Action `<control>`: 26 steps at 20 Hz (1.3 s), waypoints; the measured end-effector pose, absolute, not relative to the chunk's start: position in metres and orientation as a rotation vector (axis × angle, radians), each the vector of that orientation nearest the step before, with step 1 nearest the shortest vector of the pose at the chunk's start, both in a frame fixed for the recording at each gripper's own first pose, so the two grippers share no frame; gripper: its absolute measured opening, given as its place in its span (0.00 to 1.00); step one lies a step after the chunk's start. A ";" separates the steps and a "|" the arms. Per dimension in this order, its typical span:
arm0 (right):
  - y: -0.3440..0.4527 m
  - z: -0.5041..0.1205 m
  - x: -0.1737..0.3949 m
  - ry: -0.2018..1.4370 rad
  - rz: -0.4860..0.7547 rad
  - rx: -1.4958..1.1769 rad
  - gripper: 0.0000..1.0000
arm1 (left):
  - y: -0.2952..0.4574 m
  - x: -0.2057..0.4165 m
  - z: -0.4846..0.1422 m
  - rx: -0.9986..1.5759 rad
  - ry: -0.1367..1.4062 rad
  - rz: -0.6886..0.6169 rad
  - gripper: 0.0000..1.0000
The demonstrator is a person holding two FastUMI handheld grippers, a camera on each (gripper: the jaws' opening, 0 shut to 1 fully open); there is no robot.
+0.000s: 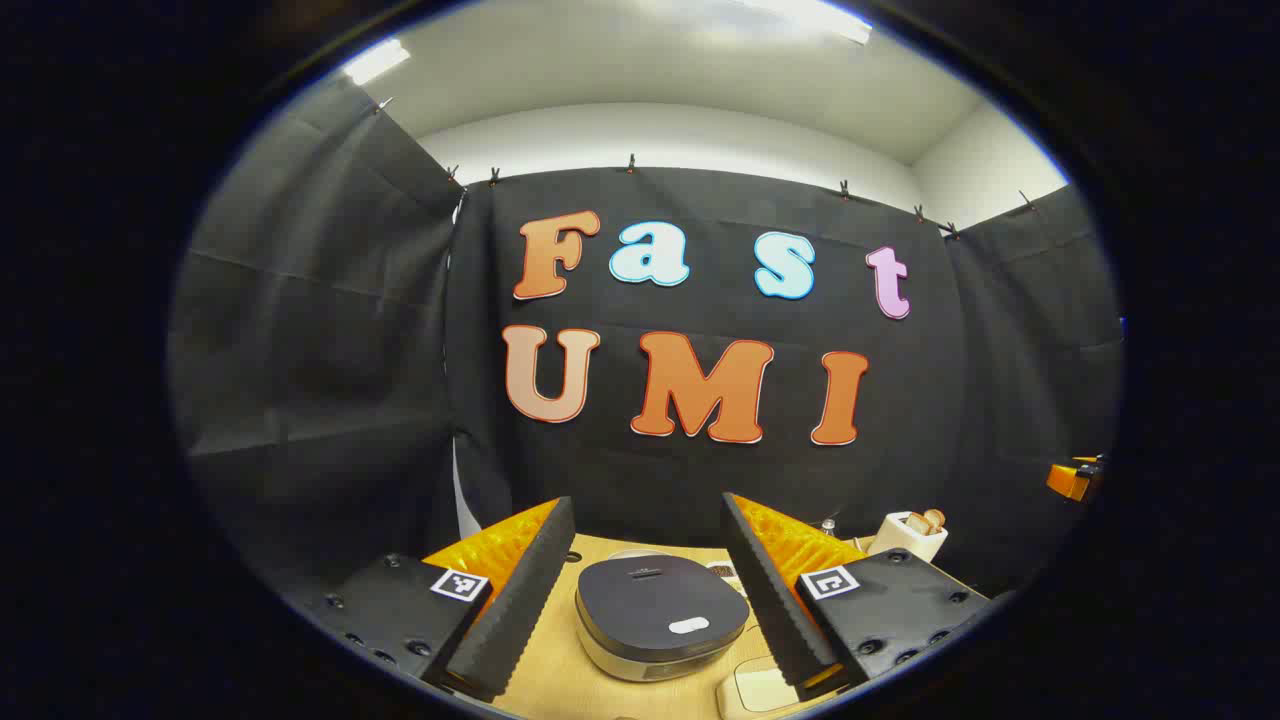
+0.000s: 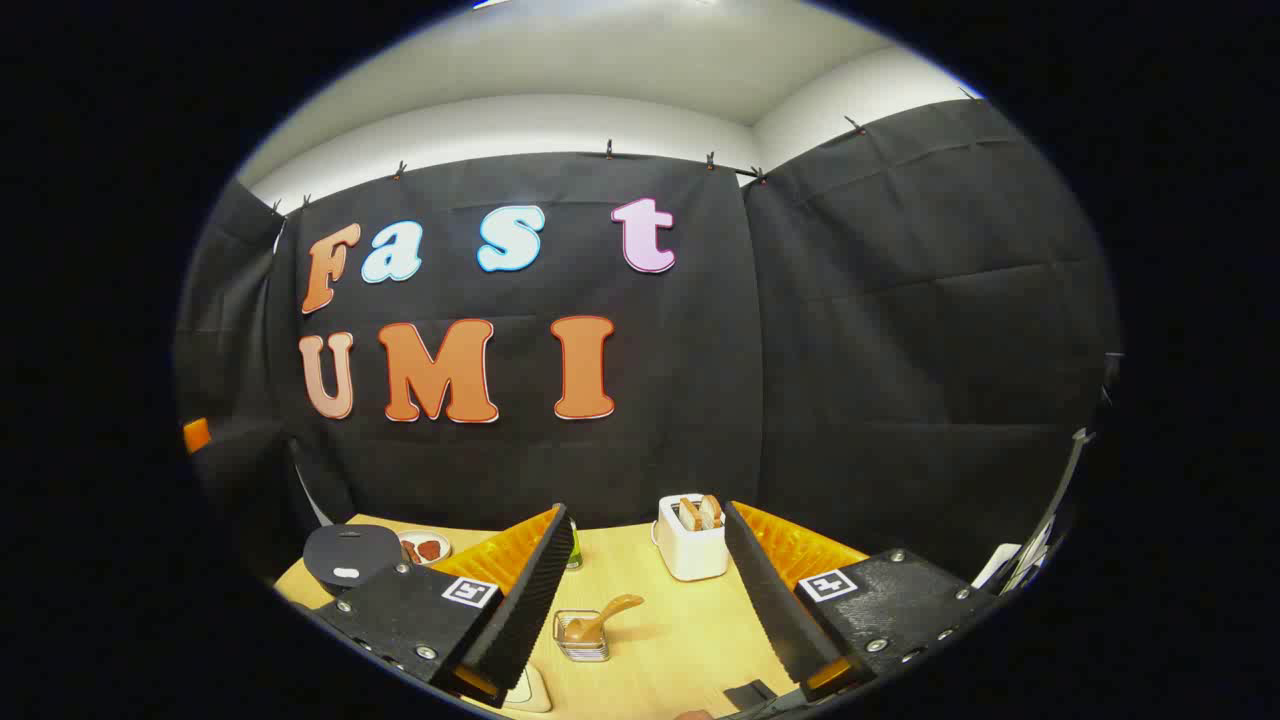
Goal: Close the left gripper, press the button to open the rice cooker; take a wooden spoon from the chopstick holder with the right hand, scoop a spoonful of rice and pour it into the rice cooker, then put the wooden spoon back into the chopstick holder.
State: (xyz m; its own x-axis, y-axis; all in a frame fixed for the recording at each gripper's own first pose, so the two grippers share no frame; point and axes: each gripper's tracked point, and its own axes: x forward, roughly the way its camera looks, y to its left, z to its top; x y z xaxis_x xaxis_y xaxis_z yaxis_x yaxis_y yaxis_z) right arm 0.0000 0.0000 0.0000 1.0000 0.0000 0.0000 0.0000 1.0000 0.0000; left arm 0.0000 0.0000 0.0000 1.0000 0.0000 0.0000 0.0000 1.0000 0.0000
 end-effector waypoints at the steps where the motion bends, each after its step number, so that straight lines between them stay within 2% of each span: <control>1: 0.000 -0.001 0.002 0.005 0.016 0.001 0.94 | -0.002 -0.003 0.002 0.006 -0.007 0.013 0.95; 5: -0.004 -0.007 0.015 0.026 0.056 0.000 0.94 | -0.019 -0.015 0.000 -0.010 -0.001 0.040 0.94; 8: -0.005 -0.007 0.020 0.022 0.062 0.017 0.94 | -0.033 -0.014 0.008 0.014 -0.009 0.013 0.94; 17: 0.005 0.004 0.027 -0.019 0.018 -0.001 0.94 | -0.024 0.009 0.016 0.020 -0.013 -0.025 0.97; 26: 0.016 0.002 0.028 -0.011 0.023 -0.001 0.94 | -0.013 0.020 0.016 0.051 0.006 -0.018 1.00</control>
State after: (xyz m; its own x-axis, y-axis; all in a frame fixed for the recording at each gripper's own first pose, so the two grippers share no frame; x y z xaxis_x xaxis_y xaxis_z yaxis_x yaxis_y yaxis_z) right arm 0.0275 0.0165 0.0023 0.9997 0.0228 0.0108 -0.0228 0.9997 -0.0010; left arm 0.0199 -0.0134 0.0157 0.9998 -0.0179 -0.0062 0.0182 0.9985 0.0513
